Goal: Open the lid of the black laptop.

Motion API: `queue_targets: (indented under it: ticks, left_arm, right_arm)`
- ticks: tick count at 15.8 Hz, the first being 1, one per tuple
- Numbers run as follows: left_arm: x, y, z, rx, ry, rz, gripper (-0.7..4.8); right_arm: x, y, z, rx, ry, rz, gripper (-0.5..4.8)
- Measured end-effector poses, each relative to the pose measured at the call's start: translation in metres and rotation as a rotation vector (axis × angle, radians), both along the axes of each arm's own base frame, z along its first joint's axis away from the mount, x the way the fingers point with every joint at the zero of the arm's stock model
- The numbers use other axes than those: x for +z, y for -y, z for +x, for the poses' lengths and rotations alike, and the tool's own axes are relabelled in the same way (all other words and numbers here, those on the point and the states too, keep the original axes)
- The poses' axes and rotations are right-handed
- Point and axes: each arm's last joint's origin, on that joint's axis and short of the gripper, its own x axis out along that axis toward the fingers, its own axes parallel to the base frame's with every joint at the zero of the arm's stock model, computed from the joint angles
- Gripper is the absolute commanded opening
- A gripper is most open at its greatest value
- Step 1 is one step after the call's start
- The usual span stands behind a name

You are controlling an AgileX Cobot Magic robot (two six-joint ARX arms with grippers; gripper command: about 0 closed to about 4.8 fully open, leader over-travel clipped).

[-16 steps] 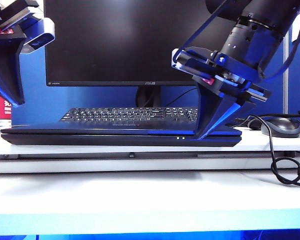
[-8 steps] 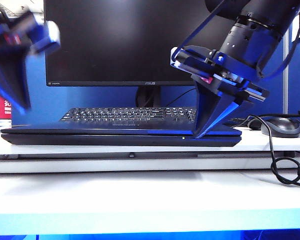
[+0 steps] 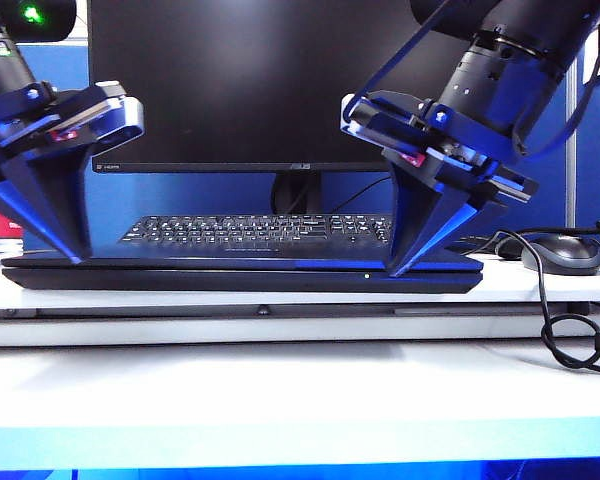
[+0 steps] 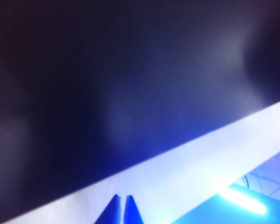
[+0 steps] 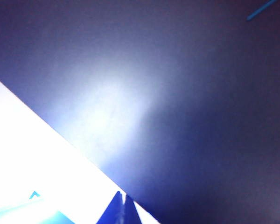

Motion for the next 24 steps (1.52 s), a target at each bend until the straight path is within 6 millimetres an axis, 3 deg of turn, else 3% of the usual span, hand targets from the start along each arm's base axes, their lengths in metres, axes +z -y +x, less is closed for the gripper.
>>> queue_targets:
  ticks: [19, 24]
  left_arm:
    - [-0.008, 0.002, 0.008, 0.005, 0.008, 0.012, 0.26]
    - [-0.018, 0.004, 0.013, 0.015, -0.02, 0.038, 0.27]
  right_arm:
    - [0.0, 0.0, 0.0, -0.01, -0.005, 0.005, -0.01]
    - [0.0, 0.0, 0.0, -0.013, -0.007, 0.006, -0.01]
